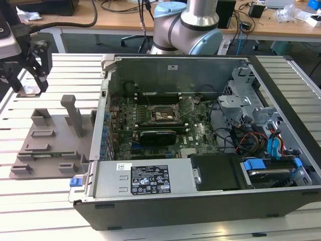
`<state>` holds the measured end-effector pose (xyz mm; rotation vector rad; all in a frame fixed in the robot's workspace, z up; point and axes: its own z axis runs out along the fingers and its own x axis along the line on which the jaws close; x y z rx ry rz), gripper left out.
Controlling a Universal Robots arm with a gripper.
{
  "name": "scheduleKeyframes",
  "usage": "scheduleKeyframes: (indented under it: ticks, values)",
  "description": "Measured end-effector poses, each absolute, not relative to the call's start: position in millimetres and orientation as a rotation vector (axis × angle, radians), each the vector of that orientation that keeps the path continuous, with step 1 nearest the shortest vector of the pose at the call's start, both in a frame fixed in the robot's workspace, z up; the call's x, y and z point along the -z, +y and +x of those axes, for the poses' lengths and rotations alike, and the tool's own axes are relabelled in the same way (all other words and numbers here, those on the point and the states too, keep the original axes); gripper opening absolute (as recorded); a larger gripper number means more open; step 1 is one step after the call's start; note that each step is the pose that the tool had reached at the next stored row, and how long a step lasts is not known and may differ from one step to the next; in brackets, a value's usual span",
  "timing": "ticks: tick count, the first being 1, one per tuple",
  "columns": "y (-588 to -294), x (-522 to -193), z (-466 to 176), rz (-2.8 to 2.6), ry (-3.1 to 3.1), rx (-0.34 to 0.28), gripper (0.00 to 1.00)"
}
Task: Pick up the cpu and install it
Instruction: 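Pick up the cpu and move it towards the insertion slot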
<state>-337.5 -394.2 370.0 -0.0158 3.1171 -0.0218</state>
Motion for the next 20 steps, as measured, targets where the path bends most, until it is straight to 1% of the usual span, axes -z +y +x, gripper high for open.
scheduleKeyframes:
  ticks: [20]
  values:
    - [-394.2, -370.0, -292.6, -0.016, 3.118, 0.022, 0.55]
